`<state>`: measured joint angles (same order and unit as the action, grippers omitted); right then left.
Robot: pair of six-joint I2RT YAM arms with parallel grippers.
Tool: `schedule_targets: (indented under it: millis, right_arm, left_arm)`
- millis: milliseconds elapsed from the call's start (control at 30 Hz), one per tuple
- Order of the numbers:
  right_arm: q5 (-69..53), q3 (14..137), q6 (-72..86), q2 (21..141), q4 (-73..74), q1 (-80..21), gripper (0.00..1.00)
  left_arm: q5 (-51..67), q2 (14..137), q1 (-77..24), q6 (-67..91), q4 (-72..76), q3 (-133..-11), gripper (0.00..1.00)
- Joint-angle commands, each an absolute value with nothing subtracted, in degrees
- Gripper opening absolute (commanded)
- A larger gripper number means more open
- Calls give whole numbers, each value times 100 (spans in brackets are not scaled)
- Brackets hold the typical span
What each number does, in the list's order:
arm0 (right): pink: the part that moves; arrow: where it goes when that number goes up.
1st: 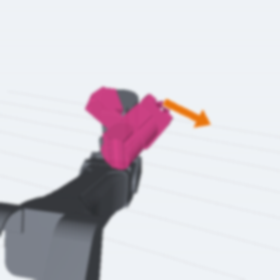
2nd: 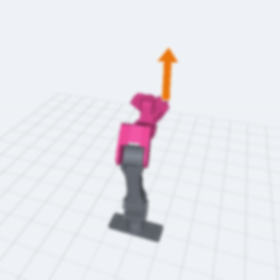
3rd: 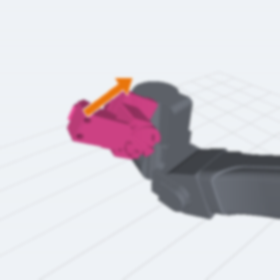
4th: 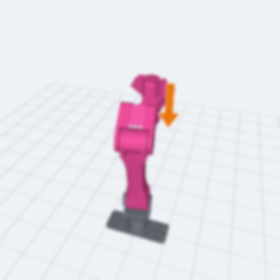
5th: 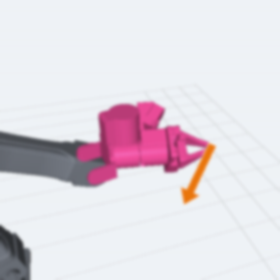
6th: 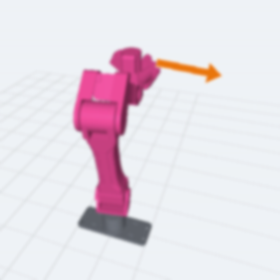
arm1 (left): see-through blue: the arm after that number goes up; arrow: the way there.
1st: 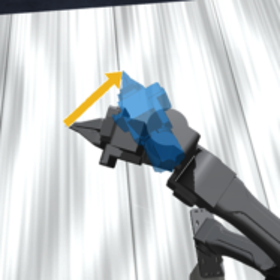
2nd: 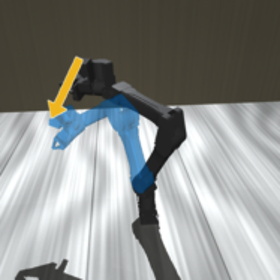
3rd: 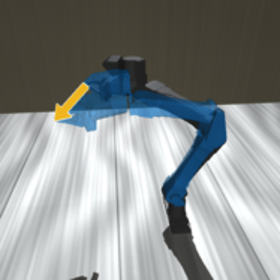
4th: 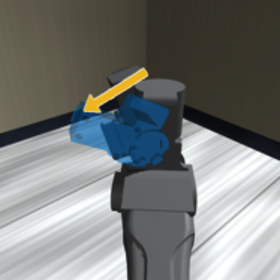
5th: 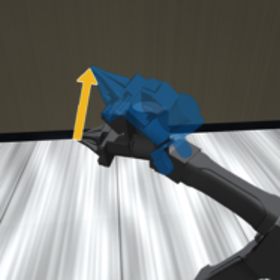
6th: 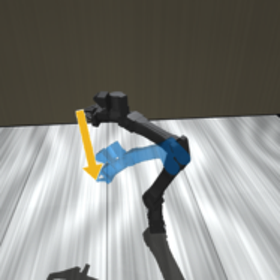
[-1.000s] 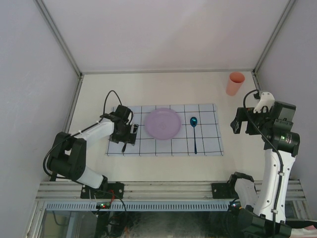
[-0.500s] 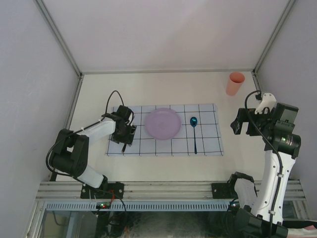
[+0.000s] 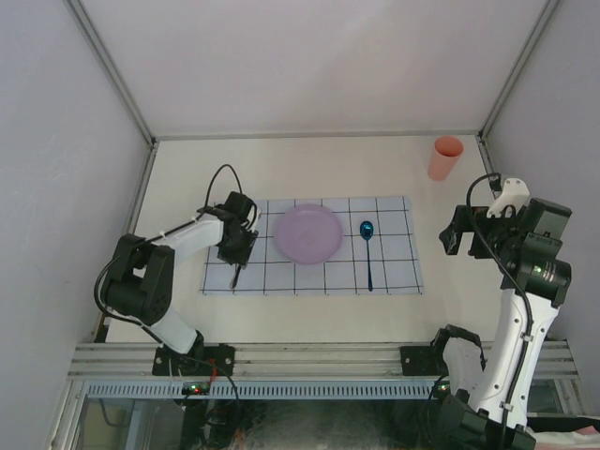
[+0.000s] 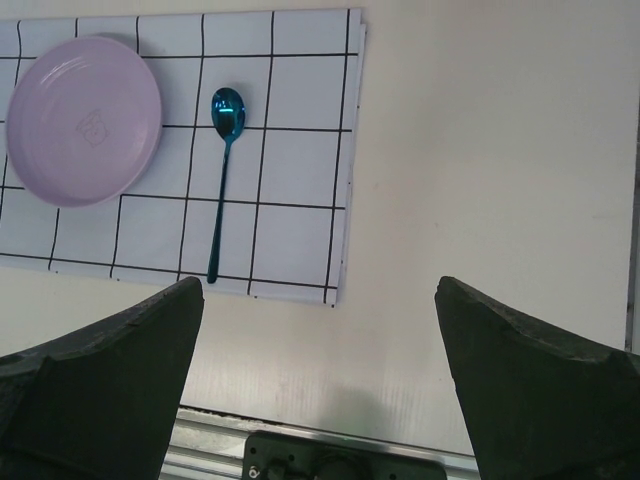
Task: Set the dinner table for one person
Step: Adjust the knife on the napkin.
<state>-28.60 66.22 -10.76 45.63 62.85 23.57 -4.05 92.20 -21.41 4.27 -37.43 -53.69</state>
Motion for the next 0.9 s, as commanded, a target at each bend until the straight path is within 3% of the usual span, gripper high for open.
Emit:
schedule_targets:
  millis: [0,600,867]
  right_arm:
    - [-3040,6707,-1140,4476,6108,2472,100]
    - [-3351,6926,-1182,4469,6169,2784,100]
    - [-3372,6926,-1182,4472,6195,2802,100]
  left_arm:
    - [-329,9350,-2188,280,-3776,-5614,42]
    - [-172,9751,-2250,228,-3809,-5710,27]
    - [-143,9790,-2284,254,-3789,-5688,15]
